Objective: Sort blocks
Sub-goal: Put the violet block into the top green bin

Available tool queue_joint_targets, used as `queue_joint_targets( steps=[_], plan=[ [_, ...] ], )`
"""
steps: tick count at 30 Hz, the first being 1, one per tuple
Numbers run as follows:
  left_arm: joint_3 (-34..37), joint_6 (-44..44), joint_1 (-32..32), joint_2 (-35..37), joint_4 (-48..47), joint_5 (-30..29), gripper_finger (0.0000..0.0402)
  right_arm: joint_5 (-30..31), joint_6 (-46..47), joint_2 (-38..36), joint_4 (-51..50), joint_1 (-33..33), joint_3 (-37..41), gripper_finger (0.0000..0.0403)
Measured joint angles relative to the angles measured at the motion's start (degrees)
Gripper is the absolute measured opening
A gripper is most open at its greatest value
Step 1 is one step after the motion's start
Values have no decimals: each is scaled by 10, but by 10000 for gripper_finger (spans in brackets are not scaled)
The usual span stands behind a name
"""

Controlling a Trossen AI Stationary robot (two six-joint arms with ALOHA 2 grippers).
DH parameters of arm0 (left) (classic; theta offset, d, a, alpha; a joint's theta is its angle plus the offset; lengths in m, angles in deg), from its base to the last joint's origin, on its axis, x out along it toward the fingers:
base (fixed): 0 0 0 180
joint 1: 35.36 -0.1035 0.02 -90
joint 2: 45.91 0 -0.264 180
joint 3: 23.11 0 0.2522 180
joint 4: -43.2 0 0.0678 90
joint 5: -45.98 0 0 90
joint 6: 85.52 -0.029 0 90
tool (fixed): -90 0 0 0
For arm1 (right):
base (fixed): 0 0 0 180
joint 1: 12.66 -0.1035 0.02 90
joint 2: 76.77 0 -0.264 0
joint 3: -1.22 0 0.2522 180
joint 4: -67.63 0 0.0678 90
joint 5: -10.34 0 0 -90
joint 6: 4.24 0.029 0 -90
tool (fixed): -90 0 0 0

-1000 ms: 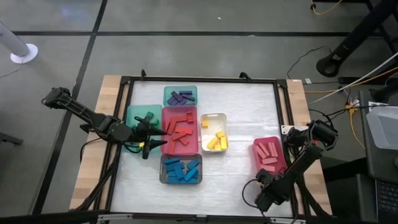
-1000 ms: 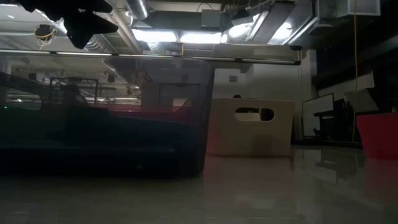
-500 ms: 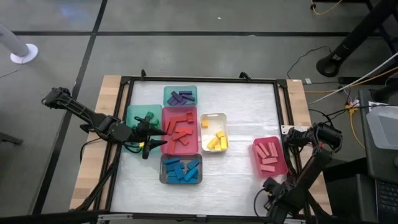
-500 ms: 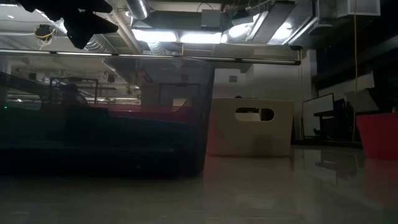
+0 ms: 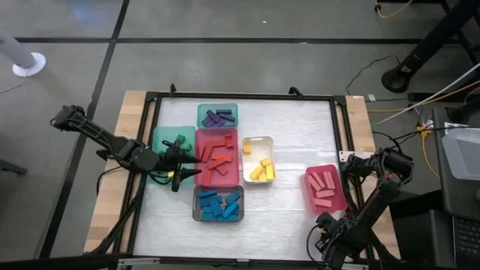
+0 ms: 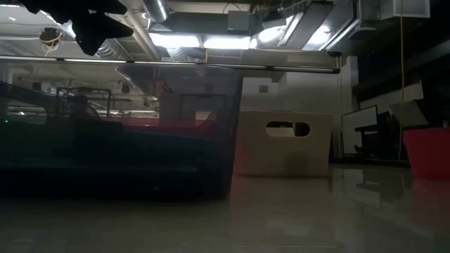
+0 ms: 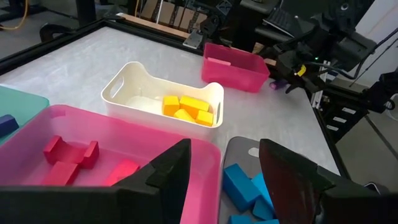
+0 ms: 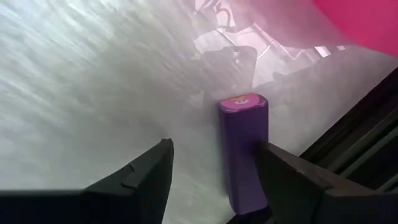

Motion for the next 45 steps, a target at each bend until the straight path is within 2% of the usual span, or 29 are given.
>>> queue_joint_targets(
  steps=[4,9,12,15,21,34,45],
  plan=[
    [0,4,0,0,0,0,178,2,2,0,7,0,1,225],
    [0,4,0,0,0,0,178,17,15,-2,87,4,-2,225],
    [0,3,0,0,0,0,178,17,14,-1,97,19,-12,225],
    [0,3,0,0,0,0,178,45,-8,1,115,35,-25,225],
    [0,2,0,0,0,0,178,65,-39,3,104,51,-39,225],
    [0,2,0,0,0,0,178,75,-47,3,-21,50,-90,225],
    [0,2,0,0,0,0,178,43,-71,2,37,22,-40,225]
  ],
)
